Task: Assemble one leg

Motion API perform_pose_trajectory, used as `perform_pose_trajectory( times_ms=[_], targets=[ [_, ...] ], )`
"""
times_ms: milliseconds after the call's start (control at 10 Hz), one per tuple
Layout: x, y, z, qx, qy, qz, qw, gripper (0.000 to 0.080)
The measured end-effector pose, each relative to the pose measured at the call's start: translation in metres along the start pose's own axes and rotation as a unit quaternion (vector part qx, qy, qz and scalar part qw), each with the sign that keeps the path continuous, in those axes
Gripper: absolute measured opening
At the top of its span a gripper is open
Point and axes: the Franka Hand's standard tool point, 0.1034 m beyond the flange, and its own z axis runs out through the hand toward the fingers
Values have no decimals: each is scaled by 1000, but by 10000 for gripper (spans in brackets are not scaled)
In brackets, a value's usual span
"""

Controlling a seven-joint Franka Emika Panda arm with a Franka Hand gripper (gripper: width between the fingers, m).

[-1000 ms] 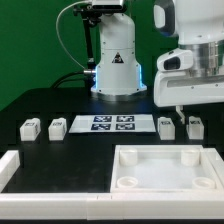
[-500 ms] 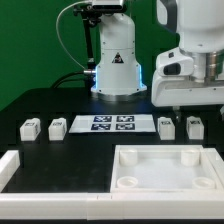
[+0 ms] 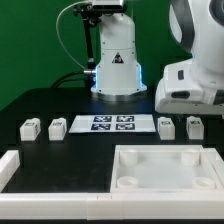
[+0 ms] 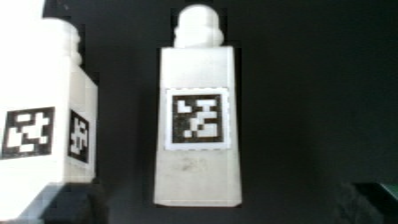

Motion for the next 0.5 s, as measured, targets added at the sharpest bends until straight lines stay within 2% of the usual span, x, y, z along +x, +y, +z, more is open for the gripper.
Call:
perform_pose_trajectory(
  times_ms=[100, 300, 500],
  targets=[
    [1, 1, 1, -3, -28, 1, 1000, 649],
    [4, -1, 1, 1, -27, 7, 1000, 649],
    [0, -4, 13, 35, -61, 47, 996, 649]
  ],
)
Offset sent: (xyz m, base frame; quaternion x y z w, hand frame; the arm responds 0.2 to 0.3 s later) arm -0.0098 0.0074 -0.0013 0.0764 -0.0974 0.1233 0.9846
